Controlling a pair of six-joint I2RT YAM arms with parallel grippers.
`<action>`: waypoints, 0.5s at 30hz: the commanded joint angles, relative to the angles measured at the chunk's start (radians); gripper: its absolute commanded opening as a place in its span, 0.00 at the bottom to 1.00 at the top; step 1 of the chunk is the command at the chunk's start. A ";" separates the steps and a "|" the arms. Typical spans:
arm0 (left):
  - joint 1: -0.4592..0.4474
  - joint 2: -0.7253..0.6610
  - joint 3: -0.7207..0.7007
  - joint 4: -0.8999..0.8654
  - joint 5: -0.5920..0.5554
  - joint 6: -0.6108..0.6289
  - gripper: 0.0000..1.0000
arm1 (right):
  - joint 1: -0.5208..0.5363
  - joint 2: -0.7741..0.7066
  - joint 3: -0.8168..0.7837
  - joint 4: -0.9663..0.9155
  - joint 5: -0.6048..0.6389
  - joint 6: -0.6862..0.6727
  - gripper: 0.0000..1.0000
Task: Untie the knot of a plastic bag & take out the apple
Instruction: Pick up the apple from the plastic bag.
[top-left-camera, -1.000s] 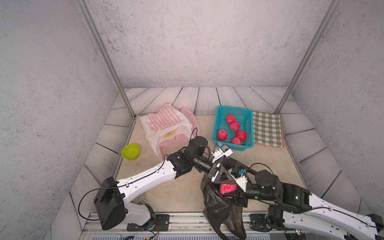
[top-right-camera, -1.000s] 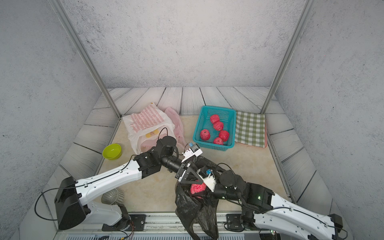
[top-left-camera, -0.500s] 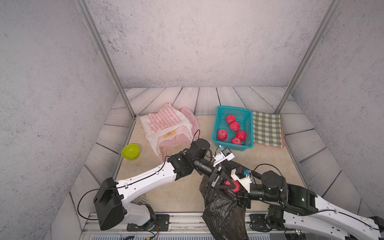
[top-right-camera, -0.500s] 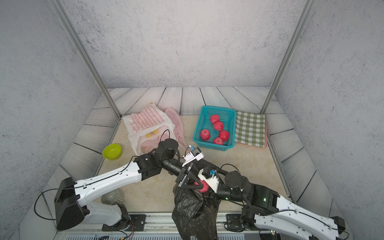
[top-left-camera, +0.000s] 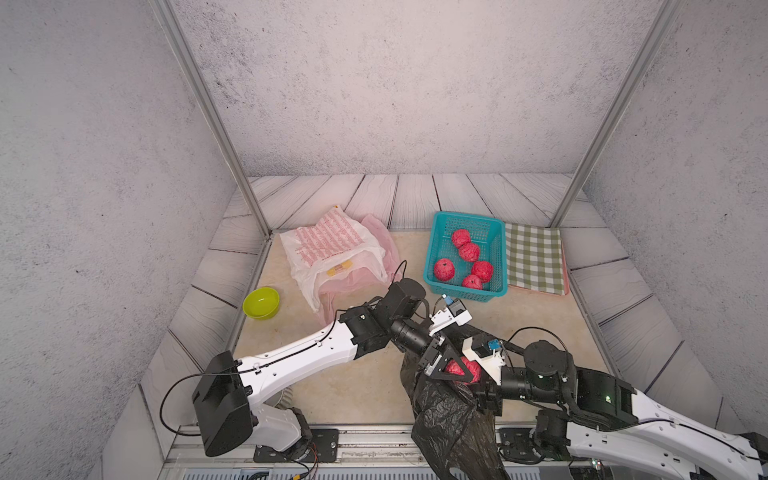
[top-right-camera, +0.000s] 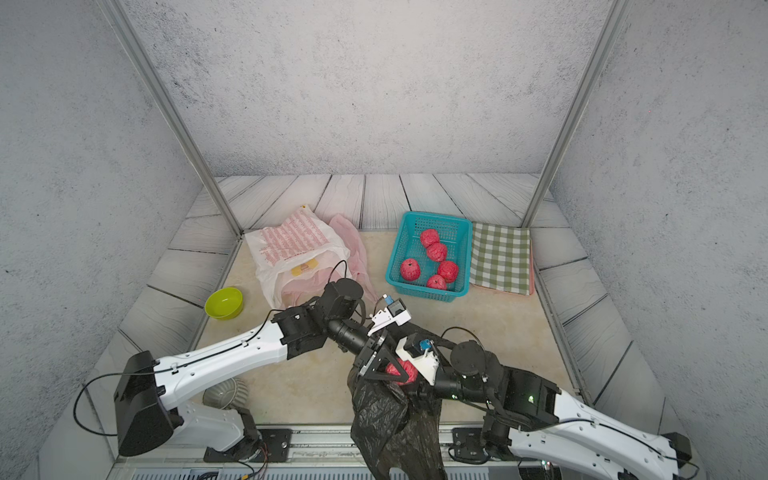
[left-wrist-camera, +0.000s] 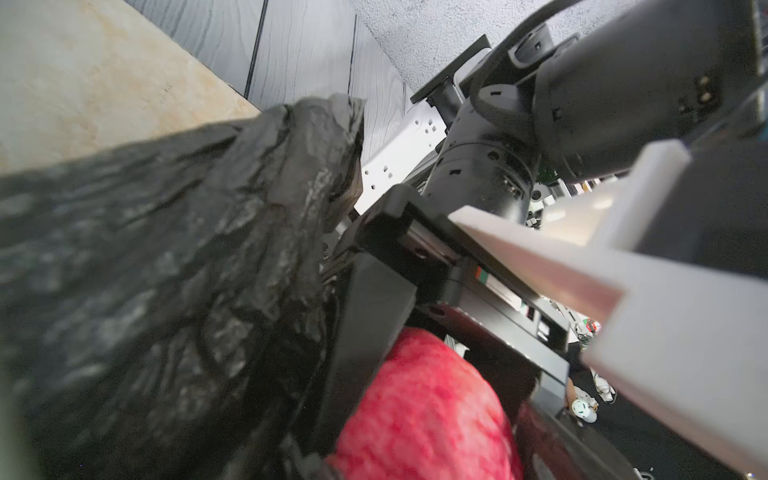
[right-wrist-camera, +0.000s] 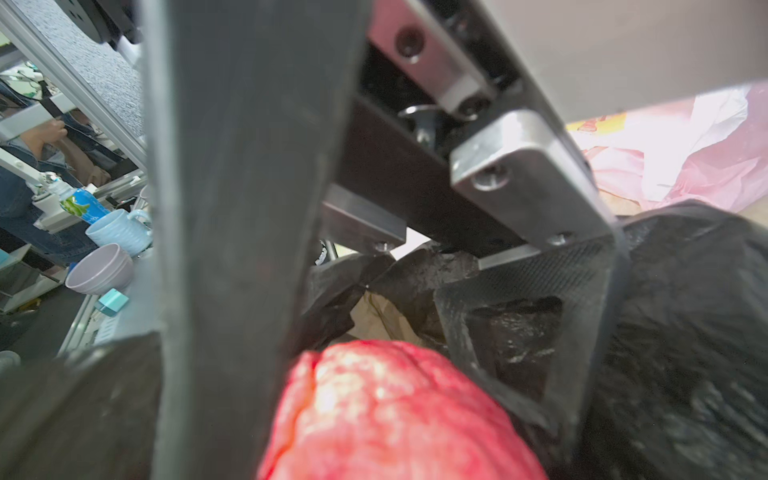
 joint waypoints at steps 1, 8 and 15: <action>-0.015 0.029 0.013 -0.053 0.042 -0.062 0.87 | -0.007 0.001 0.041 0.058 0.090 -0.051 0.46; -0.017 0.038 0.007 -0.055 0.060 -0.083 0.62 | -0.007 0.012 0.038 0.050 0.135 -0.068 0.46; -0.006 0.021 0.049 -0.103 0.043 -0.050 0.00 | -0.006 -0.009 0.031 0.031 0.237 -0.059 0.68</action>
